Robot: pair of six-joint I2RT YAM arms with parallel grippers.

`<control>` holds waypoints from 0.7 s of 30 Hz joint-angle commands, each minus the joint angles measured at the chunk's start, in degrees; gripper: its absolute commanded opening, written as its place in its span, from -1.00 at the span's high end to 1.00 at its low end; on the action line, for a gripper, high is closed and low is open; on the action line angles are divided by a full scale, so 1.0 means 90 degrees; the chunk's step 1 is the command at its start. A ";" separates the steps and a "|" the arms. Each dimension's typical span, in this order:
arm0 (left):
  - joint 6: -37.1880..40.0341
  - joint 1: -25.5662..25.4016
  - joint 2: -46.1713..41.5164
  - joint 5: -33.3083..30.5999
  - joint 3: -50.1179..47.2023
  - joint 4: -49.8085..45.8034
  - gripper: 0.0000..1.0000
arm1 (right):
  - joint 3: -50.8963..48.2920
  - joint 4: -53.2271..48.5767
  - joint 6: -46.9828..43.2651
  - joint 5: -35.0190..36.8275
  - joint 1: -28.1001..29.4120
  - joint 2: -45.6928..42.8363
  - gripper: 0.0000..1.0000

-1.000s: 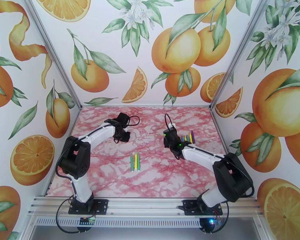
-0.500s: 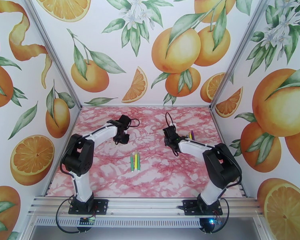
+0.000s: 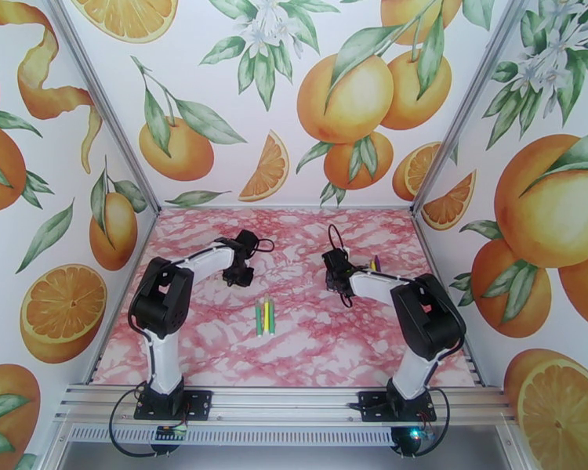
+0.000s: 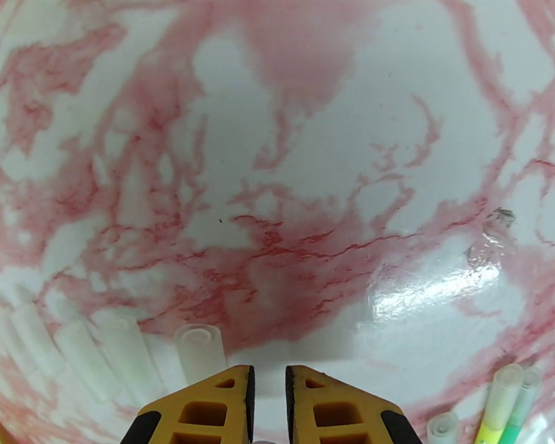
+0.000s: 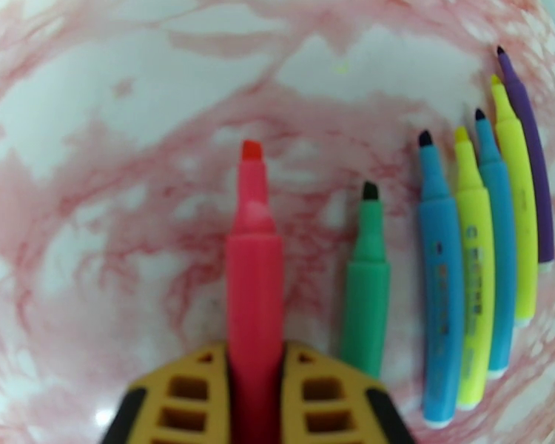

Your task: Open the pen caps

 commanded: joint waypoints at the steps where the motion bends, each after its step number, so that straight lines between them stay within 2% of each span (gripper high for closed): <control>1: 0.0006 -0.0012 0.0100 -0.0089 0.0165 -0.0060 0.78 | 0.0139 -0.0087 0.0113 -0.0117 -0.0078 0.0103 0.91; 10: -0.0009 -0.0011 0.0125 -0.0123 0.0155 -0.0049 0.62 | 0.0129 -0.0220 0.0139 -0.0039 -0.0099 0.0050 0.70; 21: 0.0027 -0.0011 0.0125 -0.0067 0.0141 -0.0044 0.52 | 0.0105 -0.0318 0.0108 -0.0047 -0.0097 -0.0004 0.64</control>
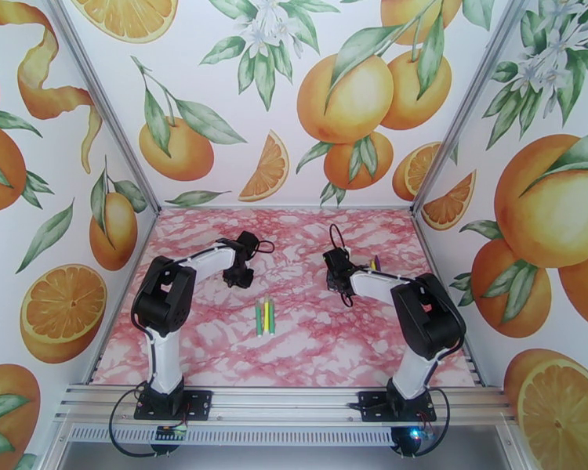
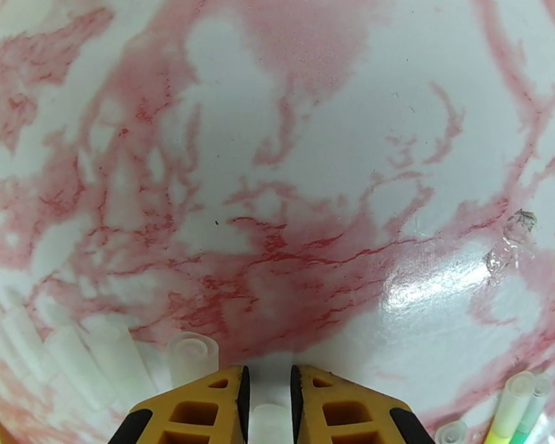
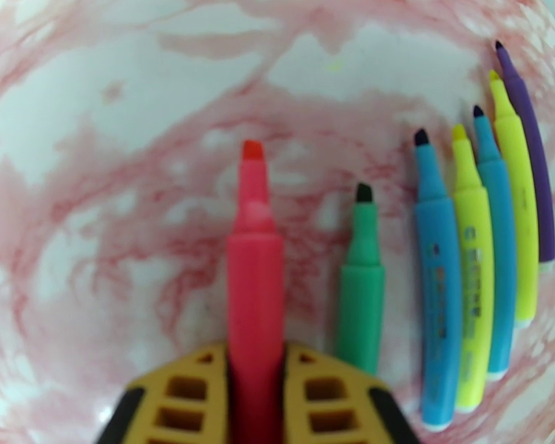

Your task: Open the pen caps

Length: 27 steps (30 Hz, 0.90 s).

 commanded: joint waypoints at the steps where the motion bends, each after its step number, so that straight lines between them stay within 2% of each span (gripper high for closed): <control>1: 0.0028 -0.0007 0.0052 -0.0023 0.0141 -0.0031 0.52 | 0.0081 -0.0272 0.0065 -0.0029 -0.0047 -0.0006 0.63; 9: 0.0046 -0.0011 -0.0091 0.0013 0.0169 -0.0047 0.49 | 0.0043 -0.0343 -0.0057 -0.0035 -0.0042 -0.0206 0.48; 16: 0.0068 -0.0007 -0.0345 0.0104 0.0199 -0.0057 0.44 | 0.0000 -0.0393 -0.0250 -0.0021 -0.0041 -0.0561 0.19; 27: 0.0067 0.0057 -0.0842 0.0133 0.0180 -0.0004 0.35 | 0.0033 -0.0331 -0.0593 -0.0408 0.0339 -0.1186 0.10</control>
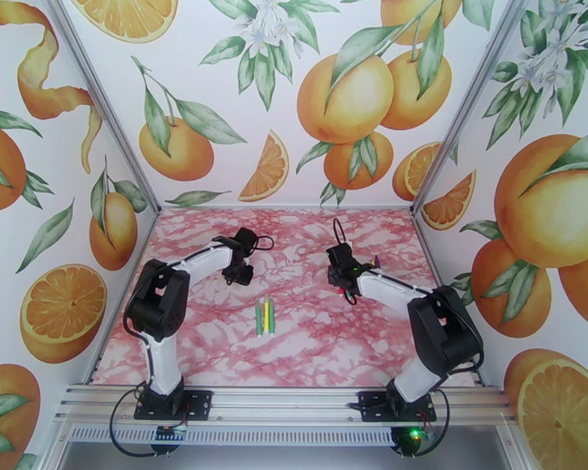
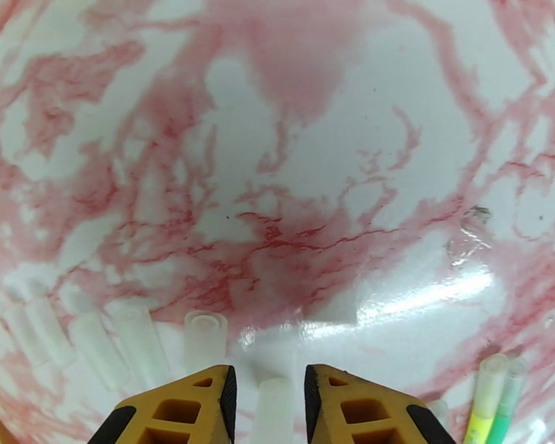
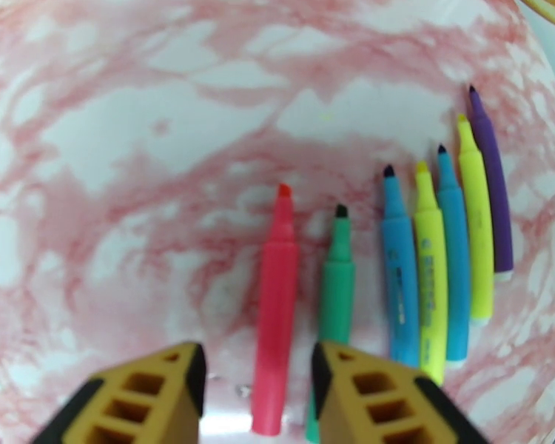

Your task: Open the pen caps

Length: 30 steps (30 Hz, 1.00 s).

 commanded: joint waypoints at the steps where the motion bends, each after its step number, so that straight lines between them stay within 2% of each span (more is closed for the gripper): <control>1: 0.0053 0.0072 -0.0427 0.0092 0.0170 0.0025 0.35 | 0.0052 -0.0022 -0.0236 -0.0385 0.0236 -0.0273 0.09; 7: -0.0017 0.0207 -0.0896 0.0234 -0.0047 0.0327 0.32 | 0.0258 0.0041 -0.0461 -0.0993 0.0960 -0.0300 0.07; 16: -0.0177 0.0714 -0.1690 0.0909 -0.0794 0.0941 0.28 | 0.0671 0.0223 -0.0430 -0.2057 0.1905 0.0249 0.06; 30: -0.0496 0.1525 -0.2679 0.1256 -0.1898 0.1608 0.28 | 0.1338 -0.0198 -0.0340 -0.2479 0.2639 0.1237 0.06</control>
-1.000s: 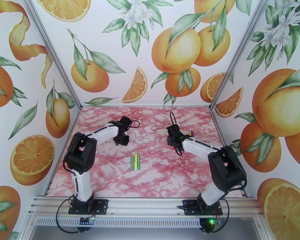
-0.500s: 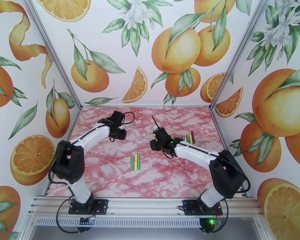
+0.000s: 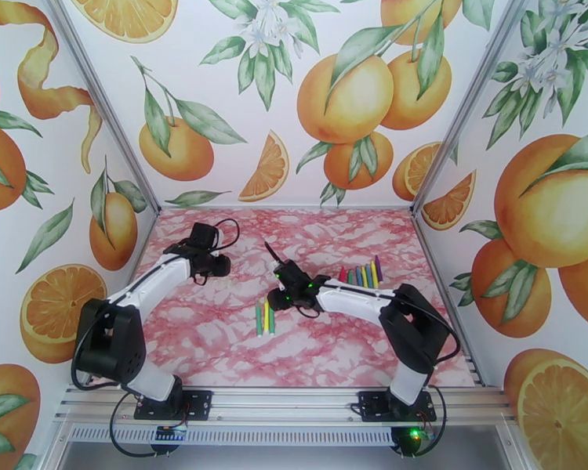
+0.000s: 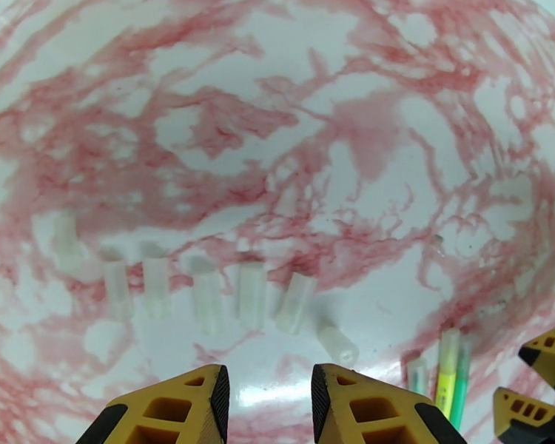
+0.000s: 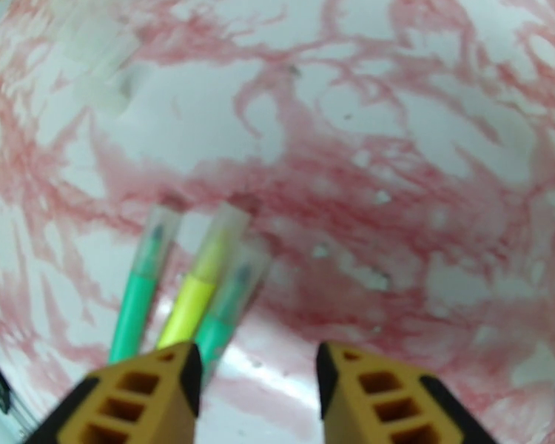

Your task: Open the pen caps

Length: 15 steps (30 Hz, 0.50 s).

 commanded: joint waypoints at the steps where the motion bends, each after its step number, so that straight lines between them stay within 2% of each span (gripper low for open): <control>1: -0.0161 0.0154 -0.0288 0.0215 -0.0240 0.0396 0.28 | 0.0296 -0.0276 0.0051 -0.0167 0.0162 0.0233 0.06; 15: -0.0259 0.0390 -0.0653 0.0417 -0.0816 0.0879 0.27 | 0.0518 -0.0939 0.0124 0.0322 0.0481 0.0664 0.15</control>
